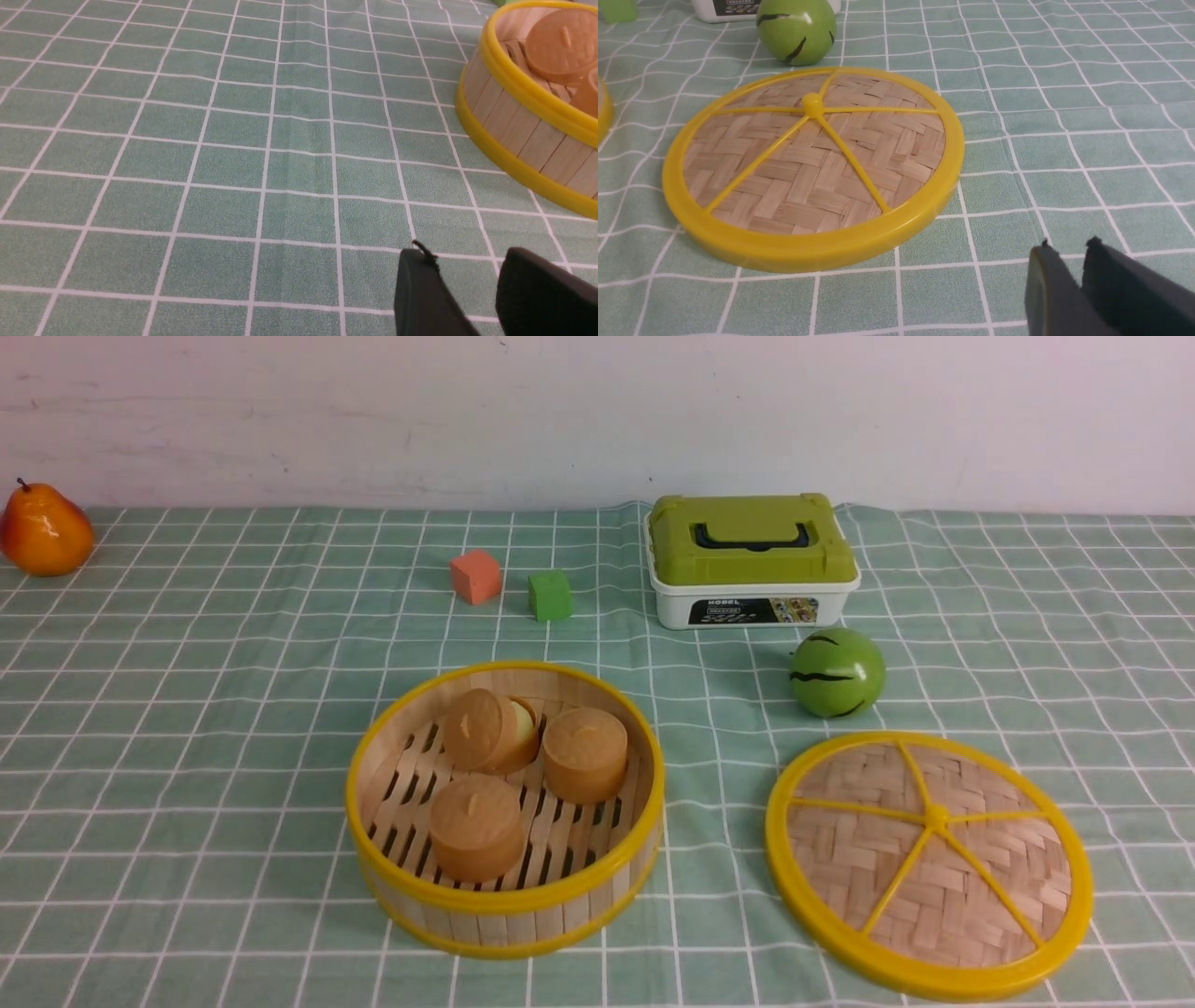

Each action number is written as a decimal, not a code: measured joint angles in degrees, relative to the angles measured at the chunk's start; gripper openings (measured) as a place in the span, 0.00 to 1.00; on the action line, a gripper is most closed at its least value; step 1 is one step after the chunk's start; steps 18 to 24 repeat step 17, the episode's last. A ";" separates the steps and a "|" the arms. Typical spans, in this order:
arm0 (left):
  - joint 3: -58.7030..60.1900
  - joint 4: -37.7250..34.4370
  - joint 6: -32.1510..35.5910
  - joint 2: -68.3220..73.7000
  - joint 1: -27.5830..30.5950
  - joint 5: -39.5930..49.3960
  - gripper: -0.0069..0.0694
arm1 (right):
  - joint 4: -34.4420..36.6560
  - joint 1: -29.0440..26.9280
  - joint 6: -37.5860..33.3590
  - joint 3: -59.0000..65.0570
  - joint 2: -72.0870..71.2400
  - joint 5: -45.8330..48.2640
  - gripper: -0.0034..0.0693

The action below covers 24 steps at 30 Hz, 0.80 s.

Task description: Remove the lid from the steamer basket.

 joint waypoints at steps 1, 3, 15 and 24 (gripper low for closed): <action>0.00 0.00 0.00 0.00 0.00 0.00 0.40 | 0.00 0.00 0.00 0.00 0.00 0.00 0.18; 0.00 0.00 0.00 0.00 0.00 0.00 0.40 | 0.00 0.00 0.00 -0.05 0.00 0.00 0.18; 0.00 0.00 0.00 0.00 0.00 0.00 0.40 | -0.05 0.00 0.02 -0.05 0.00 0.00 0.20; 0.00 0.00 0.00 0.00 0.00 0.00 0.40 | -0.05 0.00 0.02 -0.05 0.00 0.00 0.20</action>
